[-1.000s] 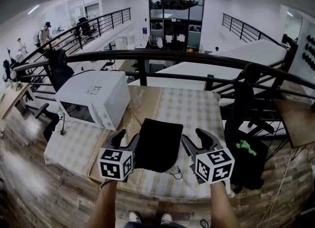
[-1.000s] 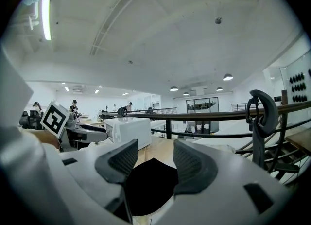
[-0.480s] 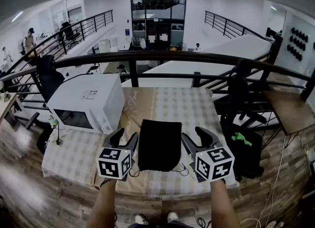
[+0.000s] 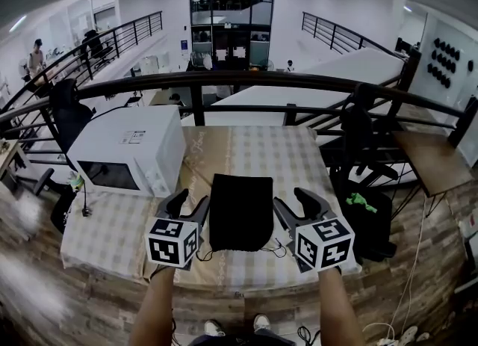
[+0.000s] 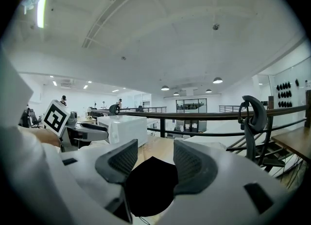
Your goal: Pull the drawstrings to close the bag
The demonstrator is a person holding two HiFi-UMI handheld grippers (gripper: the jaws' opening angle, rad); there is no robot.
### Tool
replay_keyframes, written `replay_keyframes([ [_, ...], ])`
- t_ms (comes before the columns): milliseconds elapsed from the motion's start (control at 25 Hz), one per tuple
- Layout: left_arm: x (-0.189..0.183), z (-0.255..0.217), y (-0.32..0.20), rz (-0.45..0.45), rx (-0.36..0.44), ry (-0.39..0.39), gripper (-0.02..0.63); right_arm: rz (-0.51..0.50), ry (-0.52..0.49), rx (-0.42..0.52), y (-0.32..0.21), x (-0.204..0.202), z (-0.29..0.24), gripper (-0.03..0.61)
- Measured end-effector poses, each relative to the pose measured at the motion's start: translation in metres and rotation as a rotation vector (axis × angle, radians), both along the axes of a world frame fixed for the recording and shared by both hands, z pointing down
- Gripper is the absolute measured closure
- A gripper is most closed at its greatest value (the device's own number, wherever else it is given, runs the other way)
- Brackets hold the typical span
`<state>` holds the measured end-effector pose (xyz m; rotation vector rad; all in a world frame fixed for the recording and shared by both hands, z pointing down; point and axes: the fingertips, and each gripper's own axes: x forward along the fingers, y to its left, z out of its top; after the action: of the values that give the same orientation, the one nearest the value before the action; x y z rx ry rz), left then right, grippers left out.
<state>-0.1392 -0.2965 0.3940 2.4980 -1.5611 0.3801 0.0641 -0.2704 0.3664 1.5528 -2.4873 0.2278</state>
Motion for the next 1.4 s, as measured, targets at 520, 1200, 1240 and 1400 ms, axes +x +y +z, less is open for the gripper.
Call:
replay_keyframes([
  [520, 0.003, 0.041, 0.013, 0.026, -0.075, -0.042, 0.396, -0.051, 0.031, -0.107, 0.006, -0.002, 0.048, 0.362],
  [1200, 0.008, 0.137, 0.039, 0.120, -0.274, -0.163, 0.388, -0.112, 0.090, -0.259, 0.009, -0.009, 0.125, 0.362],
  [1240, 0.009, 0.143, 0.041, 0.125, -0.285, -0.169, 0.388, -0.117, 0.095, -0.266, 0.010, -0.009, 0.129, 0.362],
  [1400, 0.010, 0.164, 0.048, 0.141, -0.330, -0.194, 0.388, -0.134, 0.113, -0.298, 0.012, -0.009, 0.146, 0.362],
])
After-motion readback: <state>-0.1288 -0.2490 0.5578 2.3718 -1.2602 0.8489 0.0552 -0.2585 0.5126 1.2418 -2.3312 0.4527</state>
